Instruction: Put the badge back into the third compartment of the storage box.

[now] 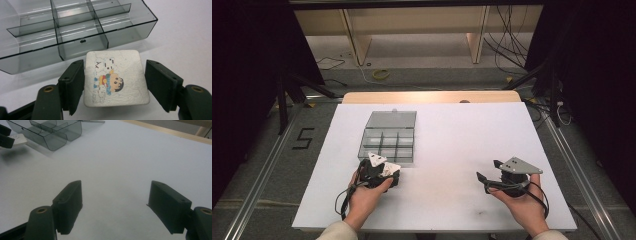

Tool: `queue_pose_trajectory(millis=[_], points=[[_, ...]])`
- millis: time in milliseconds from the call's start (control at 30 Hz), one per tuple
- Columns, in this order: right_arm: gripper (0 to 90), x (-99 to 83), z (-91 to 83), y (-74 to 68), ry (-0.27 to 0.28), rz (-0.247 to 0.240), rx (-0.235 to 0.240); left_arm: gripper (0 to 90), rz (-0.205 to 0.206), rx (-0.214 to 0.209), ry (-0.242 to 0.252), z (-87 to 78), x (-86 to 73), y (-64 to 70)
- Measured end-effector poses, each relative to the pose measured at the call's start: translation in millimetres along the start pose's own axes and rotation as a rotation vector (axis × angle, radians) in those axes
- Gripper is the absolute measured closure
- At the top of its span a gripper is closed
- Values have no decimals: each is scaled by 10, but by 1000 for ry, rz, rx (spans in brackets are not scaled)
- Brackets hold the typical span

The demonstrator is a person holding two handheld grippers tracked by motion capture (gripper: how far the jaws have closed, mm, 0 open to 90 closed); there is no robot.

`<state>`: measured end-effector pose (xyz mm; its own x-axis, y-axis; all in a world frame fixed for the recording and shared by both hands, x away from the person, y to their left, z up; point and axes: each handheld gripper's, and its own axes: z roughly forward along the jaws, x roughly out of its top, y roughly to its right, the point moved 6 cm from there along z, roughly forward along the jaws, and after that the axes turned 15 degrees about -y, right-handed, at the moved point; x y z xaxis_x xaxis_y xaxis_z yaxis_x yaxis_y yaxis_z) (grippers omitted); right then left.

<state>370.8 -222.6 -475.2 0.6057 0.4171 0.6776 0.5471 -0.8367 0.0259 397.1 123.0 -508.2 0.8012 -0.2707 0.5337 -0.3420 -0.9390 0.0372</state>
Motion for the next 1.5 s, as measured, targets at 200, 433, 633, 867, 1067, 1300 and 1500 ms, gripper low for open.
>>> queue_pose_trajectory(millis=[200, 433, 633, 867, 1067, 1300, 1500], points=[[279, 2, 1, 5, 3, -2, -1, 330, 9, 0, 16, -48, 23, 28], [280, 3, -1, 6, 4, -2, -1, 330, 15, -1, 41, -105, 62, 35], [281, 5, -1, 6, 6, -2, -1, 330, 11, -2, 61, -128, 89, 38], [281, 3, 0, 7, 5, -2, -1, 330, 11, -2, 77, -156, 122, 25], [281, 3, 2, 7, 6, -1, 1, 330, 15, -7, 88, -175, 163, 29], [281, -3, 10, 9, 1, 6, 0, 330, 17, -6, 103, -208, 272, 11], [281, -7, 17, 18, -2, 7, -3, 330, 21, 14, 104, -178, 377, -45]])
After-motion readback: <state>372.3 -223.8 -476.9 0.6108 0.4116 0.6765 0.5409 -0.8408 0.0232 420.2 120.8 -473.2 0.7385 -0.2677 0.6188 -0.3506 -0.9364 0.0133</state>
